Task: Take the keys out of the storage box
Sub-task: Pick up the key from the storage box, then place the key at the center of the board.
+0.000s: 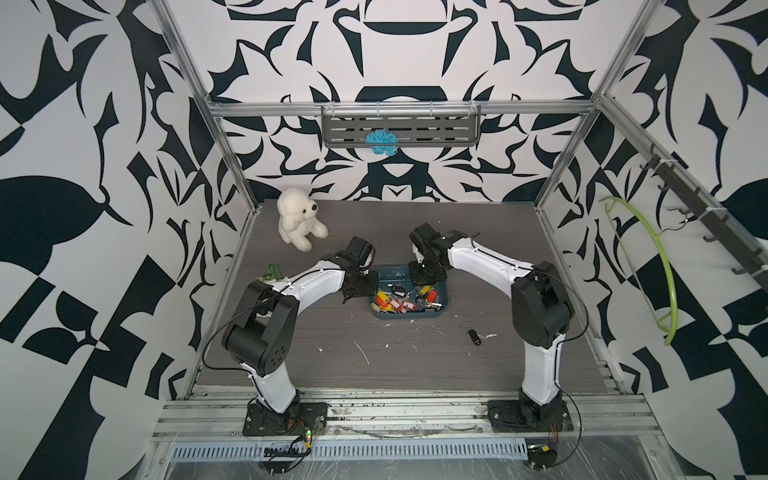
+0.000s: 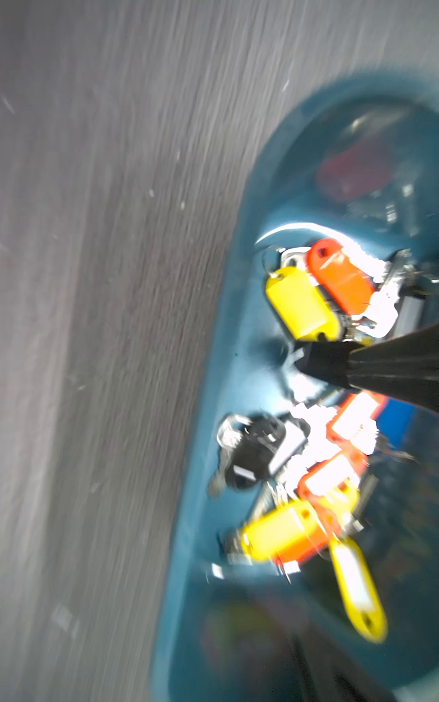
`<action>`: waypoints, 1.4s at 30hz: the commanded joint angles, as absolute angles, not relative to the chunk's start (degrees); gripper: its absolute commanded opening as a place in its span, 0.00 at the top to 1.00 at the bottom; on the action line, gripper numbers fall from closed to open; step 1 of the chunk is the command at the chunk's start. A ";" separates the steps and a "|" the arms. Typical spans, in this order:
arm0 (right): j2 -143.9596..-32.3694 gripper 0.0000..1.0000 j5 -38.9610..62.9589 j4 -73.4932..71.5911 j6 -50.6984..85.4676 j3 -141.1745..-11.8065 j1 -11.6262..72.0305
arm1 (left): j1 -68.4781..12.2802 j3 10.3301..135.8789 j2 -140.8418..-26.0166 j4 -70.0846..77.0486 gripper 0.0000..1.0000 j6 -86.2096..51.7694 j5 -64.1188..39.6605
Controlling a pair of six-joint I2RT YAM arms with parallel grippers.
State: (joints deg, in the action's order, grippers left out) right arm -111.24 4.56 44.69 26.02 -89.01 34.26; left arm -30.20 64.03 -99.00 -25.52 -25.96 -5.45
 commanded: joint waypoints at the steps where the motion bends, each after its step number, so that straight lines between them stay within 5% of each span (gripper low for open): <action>1: -106.75 1.00 5.24 46.99 27.67 -88.76 34.40 | -30.32 62.85 -98.97 -26.00 0.74 -25.93 -6.15; 23: -76.98 1.00 0.98 54.16 29.80 -72.24 23.77 | -30.32 62.81 -97.89 -25.84 0.74 -26.27 -6.20; 42: -72.48 1.00 7.65 48.62 34.84 -53.71 21.80 | -30.32 62.71 -98.04 -25.93 0.74 -26.73 -6.06</action>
